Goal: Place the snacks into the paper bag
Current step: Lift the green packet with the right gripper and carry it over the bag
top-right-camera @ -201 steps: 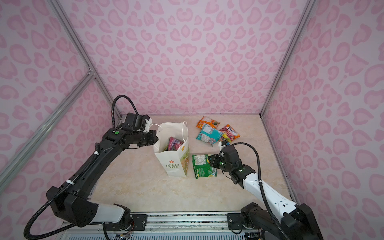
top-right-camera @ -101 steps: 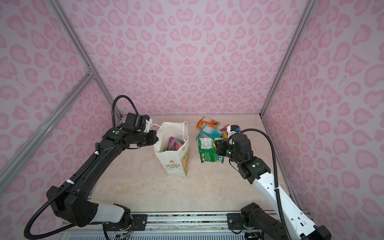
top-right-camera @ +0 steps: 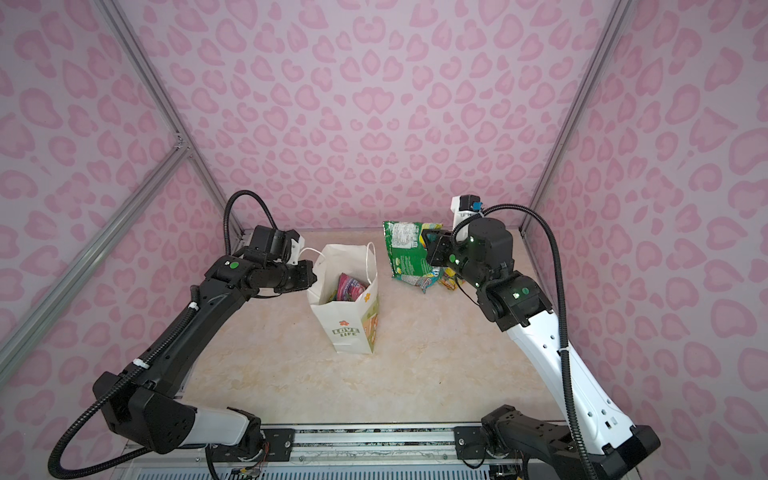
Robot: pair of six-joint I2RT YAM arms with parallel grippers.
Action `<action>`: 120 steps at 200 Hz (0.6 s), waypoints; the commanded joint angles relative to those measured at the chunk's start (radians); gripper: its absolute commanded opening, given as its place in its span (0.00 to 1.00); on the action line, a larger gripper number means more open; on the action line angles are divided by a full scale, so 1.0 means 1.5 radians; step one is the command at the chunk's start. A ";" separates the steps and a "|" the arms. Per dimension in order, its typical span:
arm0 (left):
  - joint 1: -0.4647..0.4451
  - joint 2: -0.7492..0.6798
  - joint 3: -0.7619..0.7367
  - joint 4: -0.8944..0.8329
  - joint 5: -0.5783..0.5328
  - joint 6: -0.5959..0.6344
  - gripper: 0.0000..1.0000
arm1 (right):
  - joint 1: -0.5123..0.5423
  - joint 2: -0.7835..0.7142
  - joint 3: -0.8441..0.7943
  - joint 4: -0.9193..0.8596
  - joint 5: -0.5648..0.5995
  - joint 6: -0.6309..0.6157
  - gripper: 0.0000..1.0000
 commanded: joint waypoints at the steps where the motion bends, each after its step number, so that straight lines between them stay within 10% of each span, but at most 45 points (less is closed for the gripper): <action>1: 0.000 0.004 -0.003 -0.006 -0.002 0.006 0.03 | 0.025 0.040 0.078 0.013 -0.006 -0.030 0.00; 120: 0.000 0.003 -0.003 -0.006 -0.003 0.008 0.03 | 0.153 0.346 0.460 -0.038 -0.036 -0.054 0.00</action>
